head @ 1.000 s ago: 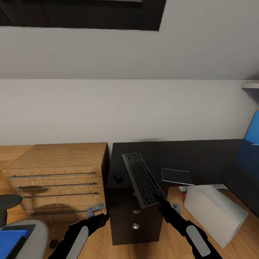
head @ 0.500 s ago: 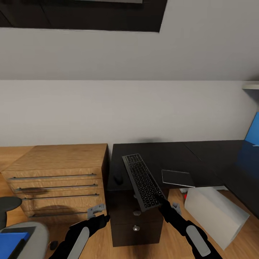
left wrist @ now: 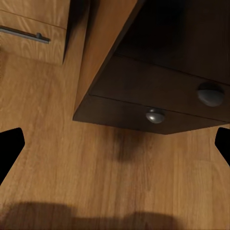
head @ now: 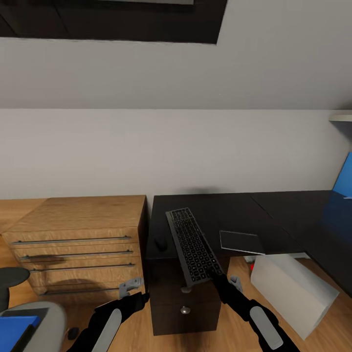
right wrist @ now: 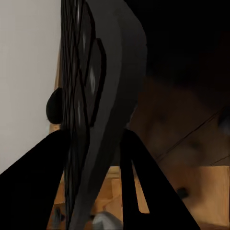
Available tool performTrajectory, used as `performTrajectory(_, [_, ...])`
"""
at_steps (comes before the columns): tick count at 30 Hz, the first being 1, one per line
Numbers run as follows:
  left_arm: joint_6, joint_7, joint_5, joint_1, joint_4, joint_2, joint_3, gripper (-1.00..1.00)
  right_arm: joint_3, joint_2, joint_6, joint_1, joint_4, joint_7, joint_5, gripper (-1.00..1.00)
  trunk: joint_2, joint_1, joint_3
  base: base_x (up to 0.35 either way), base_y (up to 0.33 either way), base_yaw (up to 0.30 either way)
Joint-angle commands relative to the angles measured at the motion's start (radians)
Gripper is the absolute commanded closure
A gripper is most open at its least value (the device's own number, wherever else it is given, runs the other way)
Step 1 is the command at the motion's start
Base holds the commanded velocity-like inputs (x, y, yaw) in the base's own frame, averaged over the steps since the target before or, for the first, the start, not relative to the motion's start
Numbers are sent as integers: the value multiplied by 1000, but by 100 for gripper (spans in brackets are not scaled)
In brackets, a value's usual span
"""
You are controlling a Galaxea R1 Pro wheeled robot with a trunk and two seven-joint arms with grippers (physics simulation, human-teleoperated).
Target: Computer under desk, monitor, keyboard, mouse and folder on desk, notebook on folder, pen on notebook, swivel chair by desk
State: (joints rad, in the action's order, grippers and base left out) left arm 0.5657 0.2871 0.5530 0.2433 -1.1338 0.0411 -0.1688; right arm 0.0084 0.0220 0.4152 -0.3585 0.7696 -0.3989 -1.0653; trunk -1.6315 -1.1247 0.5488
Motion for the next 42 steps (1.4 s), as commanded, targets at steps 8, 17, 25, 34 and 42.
performTrajectory(8, [2, 11, 9, 1, -1, 0, -4, -100, 28, 0, -8, 0, 9, 1, -4, 100, 55, 31, -24, 0, 0, 0])
performTrajectory(17, [2, 12, 9, 1, -1, 0, -6, -100, 105, 6, -154, 1, 116, 0, -2, 100, 118, 65, -52, 0, 0, 0])
performTrajectory(25, [0, 15, 9, 1, -2, 0, -45, -100, 144, 9, -293, 7, 235, 5, 44, 100, 174, 96, -77, 0, 0, 0])
performTrajectory(34, [-48, 8, 8, -156, -366, -9, -53, -100, 149, 1, -684, 305, 777, 408, 131, 100, 237, 130, -105, 0, 0, 0])
performTrajectory(42, [-53, 3, 7, -269, -481, -12, -81, -100, 178, 1, -761, 331, 802, 435, 131, 100, 293, 161, -130, 0, 0, 0])
